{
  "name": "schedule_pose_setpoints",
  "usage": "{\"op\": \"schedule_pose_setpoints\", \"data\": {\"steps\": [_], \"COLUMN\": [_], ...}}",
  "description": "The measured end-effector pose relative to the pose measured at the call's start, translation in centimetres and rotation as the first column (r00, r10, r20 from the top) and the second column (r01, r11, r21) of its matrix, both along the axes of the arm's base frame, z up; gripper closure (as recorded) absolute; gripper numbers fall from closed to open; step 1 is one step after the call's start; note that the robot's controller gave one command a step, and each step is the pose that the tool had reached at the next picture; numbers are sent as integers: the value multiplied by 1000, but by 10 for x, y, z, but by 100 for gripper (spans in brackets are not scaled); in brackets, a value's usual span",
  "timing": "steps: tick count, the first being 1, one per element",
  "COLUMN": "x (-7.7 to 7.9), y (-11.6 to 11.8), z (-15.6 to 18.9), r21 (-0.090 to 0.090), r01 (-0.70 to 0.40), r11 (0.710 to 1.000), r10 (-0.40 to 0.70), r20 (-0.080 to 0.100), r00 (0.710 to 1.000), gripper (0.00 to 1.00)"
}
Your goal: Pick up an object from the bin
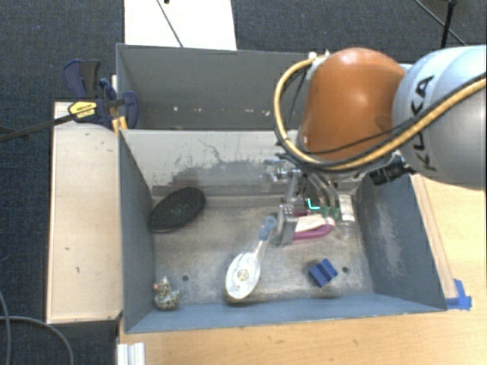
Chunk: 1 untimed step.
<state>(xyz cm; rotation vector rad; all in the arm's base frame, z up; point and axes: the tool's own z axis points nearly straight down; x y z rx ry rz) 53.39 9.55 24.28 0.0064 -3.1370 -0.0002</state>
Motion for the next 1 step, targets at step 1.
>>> {"op": "schedule_pose_setpoints", "data": {"steps": [1], "x": [-25], "y": [-24], "z": [-158], "r21": [0], "r01": [-126], "r11": [992], "r10": [126], "r20": [-1], "r00": [992], "gripper": [0]}}
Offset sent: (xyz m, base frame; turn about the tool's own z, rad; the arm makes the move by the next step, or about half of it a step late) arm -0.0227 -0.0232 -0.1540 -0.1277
